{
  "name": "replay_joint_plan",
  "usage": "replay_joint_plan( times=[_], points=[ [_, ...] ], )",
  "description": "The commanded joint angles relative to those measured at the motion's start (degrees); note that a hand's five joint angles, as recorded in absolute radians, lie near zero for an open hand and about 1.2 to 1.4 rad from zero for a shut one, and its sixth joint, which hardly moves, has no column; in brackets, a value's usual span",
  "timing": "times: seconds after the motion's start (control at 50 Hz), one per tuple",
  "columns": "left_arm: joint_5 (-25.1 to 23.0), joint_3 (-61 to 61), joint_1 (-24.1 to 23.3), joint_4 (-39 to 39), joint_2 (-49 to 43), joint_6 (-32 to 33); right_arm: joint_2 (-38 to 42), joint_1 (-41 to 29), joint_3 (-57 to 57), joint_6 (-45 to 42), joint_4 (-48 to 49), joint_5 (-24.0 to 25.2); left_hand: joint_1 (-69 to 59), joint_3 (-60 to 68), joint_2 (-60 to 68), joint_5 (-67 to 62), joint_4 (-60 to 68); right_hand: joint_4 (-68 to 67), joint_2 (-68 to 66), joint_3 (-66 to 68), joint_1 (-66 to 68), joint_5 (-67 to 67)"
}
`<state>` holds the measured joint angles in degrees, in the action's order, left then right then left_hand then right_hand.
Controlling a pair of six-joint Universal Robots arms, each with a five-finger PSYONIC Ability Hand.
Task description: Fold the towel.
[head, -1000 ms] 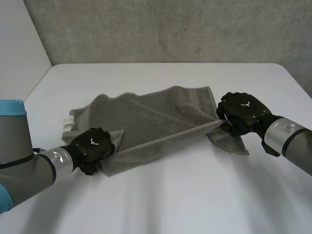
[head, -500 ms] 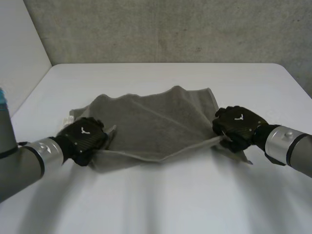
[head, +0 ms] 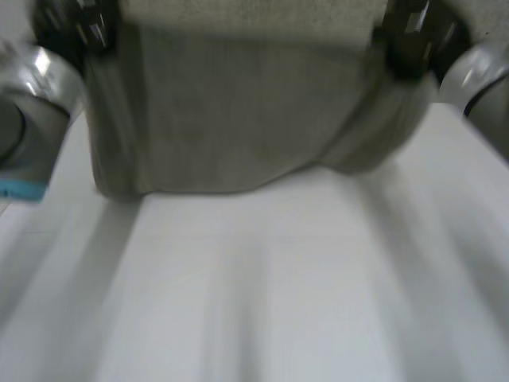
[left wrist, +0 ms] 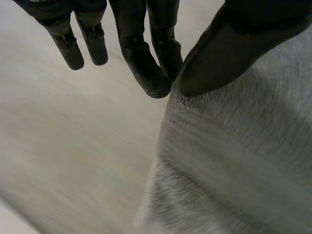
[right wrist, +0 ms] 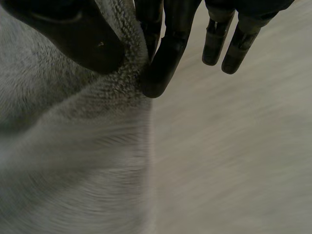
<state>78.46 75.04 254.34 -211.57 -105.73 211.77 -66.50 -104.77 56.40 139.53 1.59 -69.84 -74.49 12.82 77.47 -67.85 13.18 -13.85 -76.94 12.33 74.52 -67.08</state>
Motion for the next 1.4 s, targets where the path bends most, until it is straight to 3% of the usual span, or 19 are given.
replay_joint_plan(
  times=[0.02, 0.12, 0.22, 0.34, 0.46, 0.52, 0.72, 0.82, 1.02, 1.04, 1.06, 1.1, 1.4],
  points=[
    [2.4, 0.8, -0.3, -12.0, 11.6, -19.4, -13.7, 1.6, 8.4, 25.4, 16.4, 1.4, -5.5, -2.8, 2.5, -2.1, -3.2, 3.8, -3.1, -2.3, 5.5, -2.9],
    [-1.3, 5.5, 1.3, -9.7, 10.5, -21.4, -13.2, 1.6, 13.1, 23.5, 10.5, 7.9, -5.5, -2.8, 2.5, -2.1, -3.2, 3.8, -3.1, -2.3, 5.5, -2.9],
    [-7.2, 12.6, 3.3, -7.6, 6.2, -19.8, -10.9, 2.4, 20.8, 13.2, 3.9, 13.6, -5.5, -2.8, 2.5, -2.1, -3.2, 3.8, -3.1, -2.3, 5.5, -2.9],
    [-15.1, 23.1, 9.4, -5.3, 0.5, -12.9, -10.4, 4.0, 28.2, 3.6, 1.4, 14.1, -5.5, -2.8, 2.5, -2.1, -3.2, 3.8, -3.1, -2.3, 5.5, -2.9],
    [-16.8, 28.6, 11.4, -0.4, -4.2, -3.4, -9.1, 7.0, 36.5, -5.5, -1.1, 14.4, -5.5, -2.8, 2.5, -2.1, -3.2, 3.8, -3.1, -2.3, 5.5, -2.9],
    [-16.8, 29.0, 11.4, 0.9, -5.4, -2.2, -6.3, 7.1, 38.3, -7.4, -1.2, 14.0, -5.5, -2.8, 2.5, -2.1, -3.2, 3.8, -3.1, -2.3, 5.5, -2.9],
    [-16.3, 29.8, 10.4, 5.1, -7.0, -0.9, -5.6, 6.9, 37.6, -5.1, -1.6, 12.8, -5.5, -2.8, 2.5, -2.1, -3.2, 3.8, -3.1, -2.3, 5.5, -2.9],
    [-16.2, 30.5, 9.8, 5.0, -6.9, -1.0, -9.0, 7.1, 34.8, 3.1, -3.6, 13.4, -5.5, -2.8, 2.5, -2.1, -3.2, 3.8, -3.1, -2.3, 5.5, -2.9],
    [-16.1, 30.7, 8.5, 5.0, -7.0, -1.0, -9.7, 6.9, 32.0, 7.8, -3.9, 13.0, -5.5, -2.8, 2.5, -2.1, -3.2, 3.8, -3.1, -2.3, 5.5, -2.9],
    [-16.1, 30.7, 8.5, 5.0, -7.0, -1.0, -9.7, 6.9, 31.7, 7.9, -4.0, 12.8, -0.2, -2.8, -2.8, 3.2, -3.2, 3.8, -3.1, -2.3, 5.5, -2.9],
    [-16.1, 30.7, 8.5, 5.0, -7.1, -1.0, -9.7, 6.9, 31.7, 7.9, -4.0, 12.8, 26.7, -2.8, -29.6, 30.0, -3.2, 3.8, -3.1, -2.3, 5.5, -2.9],
    [-16.1, 30.7, 8.5, 5.0, -7.5, -1.0, -9.5, 7.0, 31.1, 8.7, -4.0, 12.7, 34.3, -2.8, -37.2, 37.6, -3.2, 3.8, -3.1, -2.3, 5.5, -2.9],
    [-16.1, 30.8, 8.2, 4.9, -9.1, -0.9, -7.6, 7.9, 28.3, 12.3, -6.7, 12.6, 36.4, -2.8, -39.3, 39.7, -3.2, 3.8, -3.1, -2.3, 5.5, -2.9]
  ],
)
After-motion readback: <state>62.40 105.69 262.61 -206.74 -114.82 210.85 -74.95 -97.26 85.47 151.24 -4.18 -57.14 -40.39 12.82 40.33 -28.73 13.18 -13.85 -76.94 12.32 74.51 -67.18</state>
